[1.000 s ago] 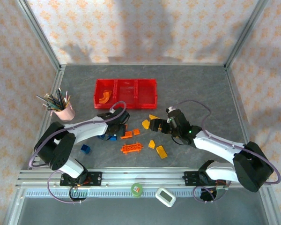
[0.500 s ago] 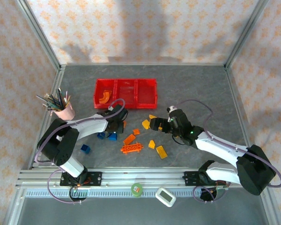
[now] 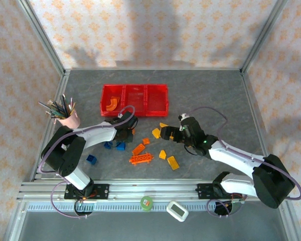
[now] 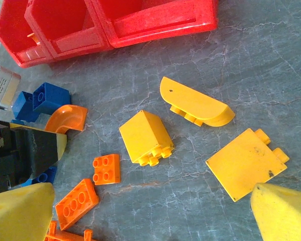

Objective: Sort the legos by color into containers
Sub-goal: Pick up the lego from the center of the table, then place the lego in the container.

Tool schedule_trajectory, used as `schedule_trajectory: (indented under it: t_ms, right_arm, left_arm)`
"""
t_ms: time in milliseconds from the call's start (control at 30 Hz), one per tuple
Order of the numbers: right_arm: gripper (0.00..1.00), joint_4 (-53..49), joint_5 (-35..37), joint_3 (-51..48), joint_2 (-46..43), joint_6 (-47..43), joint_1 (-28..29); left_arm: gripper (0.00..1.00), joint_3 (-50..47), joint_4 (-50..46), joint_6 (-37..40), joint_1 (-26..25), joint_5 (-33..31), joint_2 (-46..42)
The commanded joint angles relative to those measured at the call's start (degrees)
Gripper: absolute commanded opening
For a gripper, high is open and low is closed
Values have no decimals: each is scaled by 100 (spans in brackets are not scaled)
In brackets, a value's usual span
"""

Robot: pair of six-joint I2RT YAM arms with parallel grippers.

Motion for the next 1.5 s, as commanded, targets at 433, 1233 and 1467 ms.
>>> schedule_trajectory:
  t_ms: [433,1233,1467]
  right_arm:
    - [100,-155,-141,806,178,-289,46]
    - [100,259,195,1637,1021,-313,45]
    - [100,184,347,1623,940,-389,37]
  left_arm:
    - [34,386,-263,-207,-19,-195,-1059]
    - [34,3589,-172,-71,2016,-575,1355]
    - [50,3977,-441,61,2092,-675,1709]
